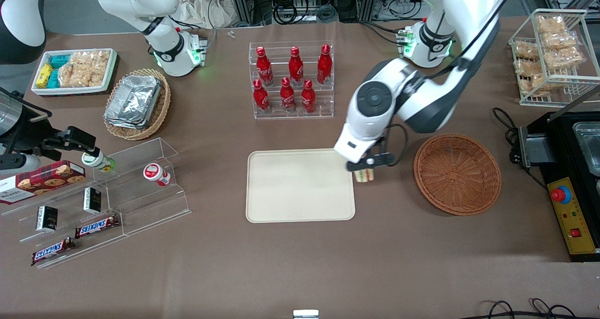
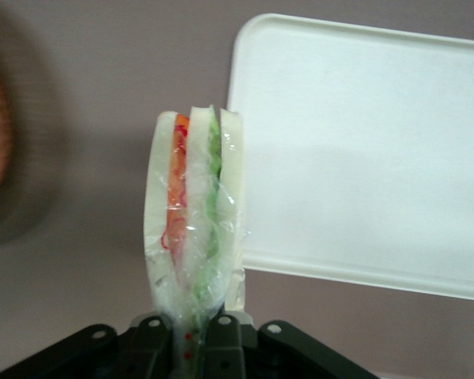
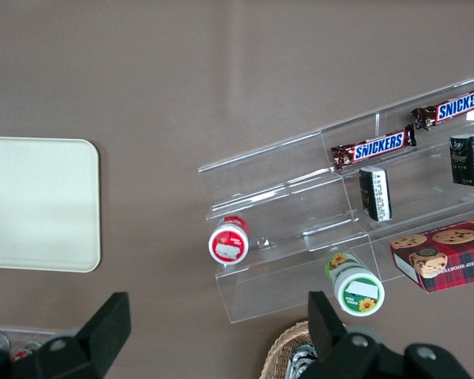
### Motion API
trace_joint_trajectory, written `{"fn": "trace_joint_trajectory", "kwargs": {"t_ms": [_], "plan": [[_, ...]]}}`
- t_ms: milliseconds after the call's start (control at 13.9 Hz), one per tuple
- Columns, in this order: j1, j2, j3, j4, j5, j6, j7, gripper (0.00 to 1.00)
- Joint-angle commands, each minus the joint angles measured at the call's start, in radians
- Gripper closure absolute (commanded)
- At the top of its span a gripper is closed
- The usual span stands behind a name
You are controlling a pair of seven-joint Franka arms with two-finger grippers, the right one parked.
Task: Place sandwich from basket to tray
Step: 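Carry the sandwich with the left gripper over the beige tray, then lower the sandwich onto the tray and open the left gripper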
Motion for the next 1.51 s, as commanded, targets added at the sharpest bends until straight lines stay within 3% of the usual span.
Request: {"fn": "trace_joint_trajectory", "kwargs": {"t_ms": [0,144,576,648,792,1080,1440], "plan": [[-0.018,0.123,-0.002,0.06,0.064,0.073,-0.001,1.0],[-0.04,0.178,-0.002,0.062,0.143,0.119,-0.003,1.0],[-0.052,0.289,-0.002,0.056,0.285,0.222,-0.001,0.97],[-0.05,0.289,-0.002,0.054,0.286,0.221,-0.001,0.88],[-0.047,0.281,-0.002,0.051,0.28,0.211,-0.008,0.01],[-0.032,0.22,-0.007,0.054,0.27,0.152,-0.008,0.0],[0.034,0.011,-0.007,0.054,0.226,-0.029,-0.005,0.0]]}}
